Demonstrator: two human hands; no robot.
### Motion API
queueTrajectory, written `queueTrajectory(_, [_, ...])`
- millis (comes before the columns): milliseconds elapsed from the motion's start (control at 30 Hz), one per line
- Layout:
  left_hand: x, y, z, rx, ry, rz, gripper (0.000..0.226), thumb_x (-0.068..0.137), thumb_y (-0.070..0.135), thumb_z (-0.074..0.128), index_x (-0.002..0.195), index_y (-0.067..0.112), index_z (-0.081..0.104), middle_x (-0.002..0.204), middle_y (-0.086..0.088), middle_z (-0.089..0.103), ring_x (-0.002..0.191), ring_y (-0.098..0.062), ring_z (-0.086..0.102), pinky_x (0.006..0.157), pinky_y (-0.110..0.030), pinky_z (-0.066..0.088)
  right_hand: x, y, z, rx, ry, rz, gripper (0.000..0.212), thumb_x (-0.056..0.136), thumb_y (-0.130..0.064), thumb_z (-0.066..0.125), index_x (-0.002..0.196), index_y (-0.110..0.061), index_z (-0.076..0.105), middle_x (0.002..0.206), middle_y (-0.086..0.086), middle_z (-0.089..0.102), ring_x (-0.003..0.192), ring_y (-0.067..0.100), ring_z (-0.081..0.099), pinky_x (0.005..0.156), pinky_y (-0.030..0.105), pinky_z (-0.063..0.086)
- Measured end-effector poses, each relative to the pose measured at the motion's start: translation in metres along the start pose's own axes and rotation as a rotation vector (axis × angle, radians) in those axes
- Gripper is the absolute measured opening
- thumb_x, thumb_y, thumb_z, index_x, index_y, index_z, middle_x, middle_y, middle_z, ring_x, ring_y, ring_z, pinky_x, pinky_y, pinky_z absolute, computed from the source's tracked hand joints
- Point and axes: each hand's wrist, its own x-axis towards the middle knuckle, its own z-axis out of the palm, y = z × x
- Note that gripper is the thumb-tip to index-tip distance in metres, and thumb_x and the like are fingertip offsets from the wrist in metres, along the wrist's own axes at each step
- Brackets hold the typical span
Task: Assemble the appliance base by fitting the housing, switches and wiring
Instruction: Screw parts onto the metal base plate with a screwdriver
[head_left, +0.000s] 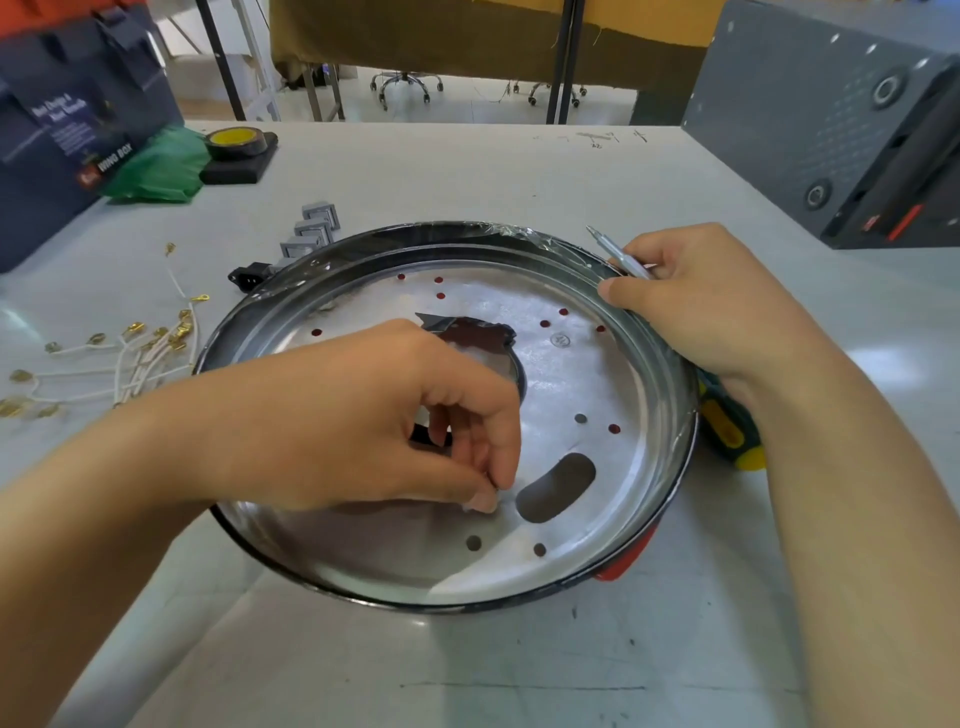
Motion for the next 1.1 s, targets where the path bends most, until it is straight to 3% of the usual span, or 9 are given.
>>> queueTrajectory(467, [-0.002,-0.004,0.001,-0.046,-0.015,-0.011,0.006,0.077,0.024,0.072,0.080,0.025,0.068,0.073,0.005,0.069,0.072,-0.015,0.066,0.068,-0.026,0.051,0.000,0.000,-0.003,-0.011,-0.067,0.044,0.011,0.086,-0.012,0.057,0.080,-0.015,0.065,0.082,0.020,0.067,0.064,0.028,0.058,0.064,0.040,0.050])
queueTrajectory(567, [-0.002,-0.005,0.001,-0.036,-0.017,-0.008,0.007,0.077,0.025,0.073,0.080,0.026,0.067,0.074,0.005,0.069,0.072,-0.015,0.066,0.068,-0.026,0.051,0.000,0.001,-0.003,-0.019,-0.077,0.042,0.011,0.086,-0.014,0.056,0.082,-0.016,0.065,0.079,0.015,0.066,0.062,0.025,0.056,0.061,0.035,0.048])
queueTrajectory(700, [-0.002,-0.003,0.001,0.000,-0.015,0.008,0.006,0.076,0.025,0.072,0.079,0.026,0.067,0.072,0.007,0.068,0.070,-0.013,0.065,0.067,-0.026,0.051,0.000,0.001,-0.004,-0.042,-0.099,0.043,0.011,0.088,-0.017,0.055,0.090,-0.016,0.066,0.080,0.014,0.064,0.066,0.026,0.056,0.067,0.040,0.051])
queueTrajectory(867, [0.000,0.007,0.003,0.087,0.003,0.084,0.009,0.077,0.027,0.069,0.086,0.026,0.071,0.070,0.012,0.064,0.069,-0.008,0.062,0.065,-0.013,0.045,-0.001,0.001,-0.002,-0.021,-0.095,0.048,0.013,0.088,-0.017,0.055,0.089,-0.014,0.067,0.086,0.019,0.067,0.068,0.027,0.057,0.065,0.036,0.048])
queueTrajectory(1000, [0.000,0.004,0.004,0.105,0.019,0.098,0.012,0.081,0.032,0.066,0.089,0.026,0.073,0.072,0.011,0.065,0.068,-0.008,0.061,0.063,-0.013,0.044,0.001,0.004,-0.004,0.053,-0.105,0.103,0.028,0.091,-0.028,0.055,0.086,-0.003,0.067,0.076,0.020,0.065,0.063,0.021,0.054,0.065,0.033,0.044])
queueTrajectory(1100, [0.000,0.001,0.011,0.138,0.091,0.121,0.005,0.085,0.034,0.064,0.087,0.031,0.069,0.081,0.010,0.067,0.071,-0.010,0.064,0.061,-0.025,0.050,0.002,0.007,-0.007,0.085,-0.143,0.176,0.043,0.092,-0.040,0.055,0.085,0.000,0.069,0.068,0.007,0.059,0.050,0.009,0.048,0.058,0.026,0.041])
